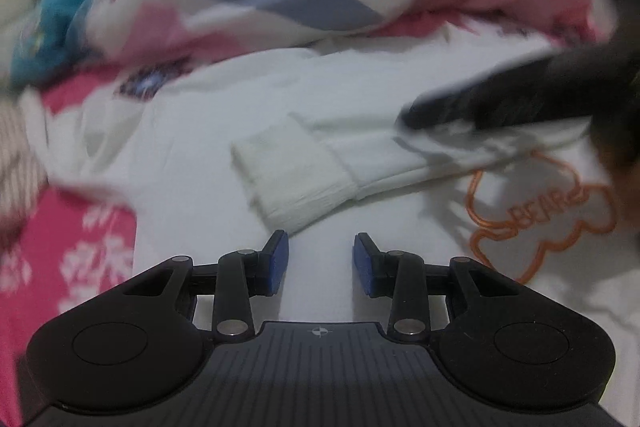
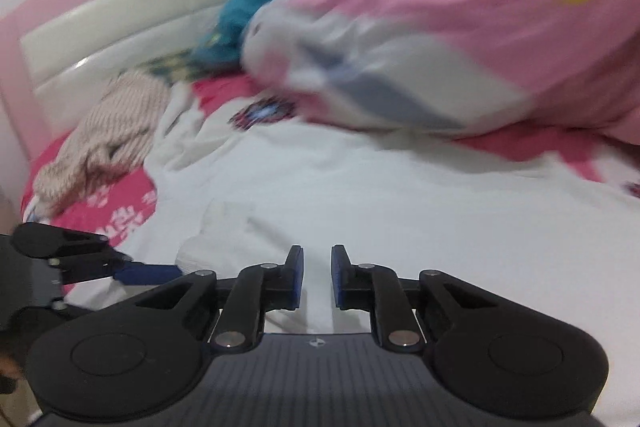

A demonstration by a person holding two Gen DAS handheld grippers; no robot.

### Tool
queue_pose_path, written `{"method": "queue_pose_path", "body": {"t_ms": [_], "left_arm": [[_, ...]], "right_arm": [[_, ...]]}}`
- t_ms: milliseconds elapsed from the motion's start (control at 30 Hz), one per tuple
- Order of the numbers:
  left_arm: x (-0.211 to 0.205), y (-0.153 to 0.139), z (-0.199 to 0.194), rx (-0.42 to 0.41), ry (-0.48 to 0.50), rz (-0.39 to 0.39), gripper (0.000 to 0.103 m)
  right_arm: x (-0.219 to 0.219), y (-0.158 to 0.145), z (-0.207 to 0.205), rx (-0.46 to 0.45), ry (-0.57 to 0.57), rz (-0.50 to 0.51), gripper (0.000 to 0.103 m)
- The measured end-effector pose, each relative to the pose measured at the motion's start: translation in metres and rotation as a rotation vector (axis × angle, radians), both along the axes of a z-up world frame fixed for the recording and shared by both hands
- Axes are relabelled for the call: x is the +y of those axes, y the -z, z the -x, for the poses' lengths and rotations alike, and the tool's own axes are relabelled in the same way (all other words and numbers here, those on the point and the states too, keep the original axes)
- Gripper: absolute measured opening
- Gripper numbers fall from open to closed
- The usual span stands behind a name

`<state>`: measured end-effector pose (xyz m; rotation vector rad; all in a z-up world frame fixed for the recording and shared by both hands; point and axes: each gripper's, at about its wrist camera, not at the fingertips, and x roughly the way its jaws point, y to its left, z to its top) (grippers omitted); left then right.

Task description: Fold clothes

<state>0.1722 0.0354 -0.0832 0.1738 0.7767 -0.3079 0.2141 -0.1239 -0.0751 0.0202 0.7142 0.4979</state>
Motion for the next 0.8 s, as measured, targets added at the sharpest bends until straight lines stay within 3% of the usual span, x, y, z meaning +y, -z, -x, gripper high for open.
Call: {"method": "queue_pose_path", "body": {"t_ms": [67, 133, 233, 400, 467, 567, 700, 800], "left_arm": [[0.015, -0.001, 0.0, 0.017, -0.046, 0.083, 0.036], [0.028, -0.003, 0.001, 0.009, -0.103, 0.177, 0.036], [0.054, -0.003, -0.002, 0.006, -0.199, 0.356, 0.037], [0.087, 0.013, -0.017, 0.067, -0.356, 0.601, 0.037], [0.09, 0.016, -0.015, 0.059, -0.352, 0.623, 0.037], [0.095, 0.019, -0.011, 0.049, -0.347, 0.656, 0.037], [0.101, 0.025, -0.006, 0.034, -0.339, 0.7, 0.037], [0.105, 0.028, -0.002, 0.023, -0.333, 0.733, 0.037]], "right_arm": [[0.015, 0.021, -0.011, 0.056, -0.043, 0.026, 0.015], [0.018, 0.019, -0.008, 0.038, -0.048, 0.049, 0.015], [0.015, -0.006, -0.002, 0.042, -0.049, 0.079, 0.017], [0.024, -0.076, -0.016, 0.0, -0.07, 0.002, 0.021], [0.051, -0.099, -0.035, -0.008, -0.129, -0.026, 0.024], [0.11, -0.115, -0.07, -0.025, -0.254, -0.022, 0.04], [0.198, -0.113, -0.131, -0.008, -0.365, 0.011, 0.042], [0.259, -0.1, -0.182, 0.032, -0.384, 0.009, 0.047]]}}
